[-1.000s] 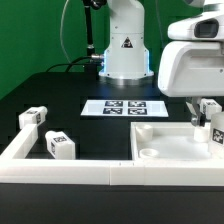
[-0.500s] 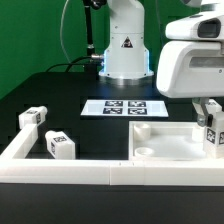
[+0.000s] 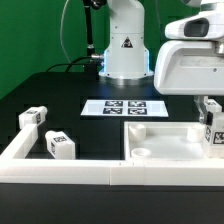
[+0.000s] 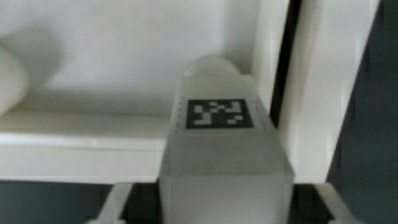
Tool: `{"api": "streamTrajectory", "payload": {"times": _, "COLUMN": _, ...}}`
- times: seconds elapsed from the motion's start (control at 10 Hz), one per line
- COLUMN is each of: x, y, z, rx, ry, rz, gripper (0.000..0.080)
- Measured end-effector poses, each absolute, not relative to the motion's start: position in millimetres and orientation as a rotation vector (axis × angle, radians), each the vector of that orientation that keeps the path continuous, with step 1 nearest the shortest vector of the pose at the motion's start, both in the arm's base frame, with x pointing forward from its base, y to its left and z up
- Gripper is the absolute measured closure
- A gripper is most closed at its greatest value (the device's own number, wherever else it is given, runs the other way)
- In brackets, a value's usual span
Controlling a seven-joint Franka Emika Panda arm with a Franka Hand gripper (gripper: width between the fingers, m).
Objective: Assemble one leg
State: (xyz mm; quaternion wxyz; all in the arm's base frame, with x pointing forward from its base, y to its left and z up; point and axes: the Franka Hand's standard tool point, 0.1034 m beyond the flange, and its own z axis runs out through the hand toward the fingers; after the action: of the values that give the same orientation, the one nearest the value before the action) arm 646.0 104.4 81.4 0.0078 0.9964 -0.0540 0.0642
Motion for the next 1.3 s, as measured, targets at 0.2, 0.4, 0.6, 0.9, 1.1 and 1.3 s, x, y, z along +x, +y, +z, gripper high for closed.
{"api": "streamTrajectory", "payload": {"times": 0.2, "x": 645, "y": 113, "z": 80.9, "rx": 3.089, "ry": -0.595, "rz": 0.218, "gripper": 0.0509}}
{"api": "streamTrajectory", "payload": {"times": 0.4, "x": 644, "y": 113, "z": 80.5, "rx": 2.997, "ry": -1.01, "rz": 0.223, "gripper": 0.0509}}
{"api": "streamTrajectory", "payload": {"times": 0.6, "x": 642, "y": 114, "z": 81.2, "rx": 2.882, "ry": -1.298, "rz": 0.194, "gripper": 0.0509}}
{"api": "streamTrajectory", "payload": {"times": 0.9, "x": 642, "y": 112, "z": 80.9, "rx": 2.75, "ry": -1.604, "rz": 0.174, "gripper": 0.0509}}
{"api": "streamTrajectory", "payload": {"times": 1.1, "x": 642, "y": 113, "z": 80.9, "rx": 2.783, "ry": -1.547, "rz": 0.173, "gripper": 0.0266}}
{"api": "streamTrajectory", "payload": {"times": 1.3, "x": 639, "y": 121, "z": 82.4, "rx": 2.867, "ry": -1.337, "rz": 0.143, "gripper": 0.0172}}
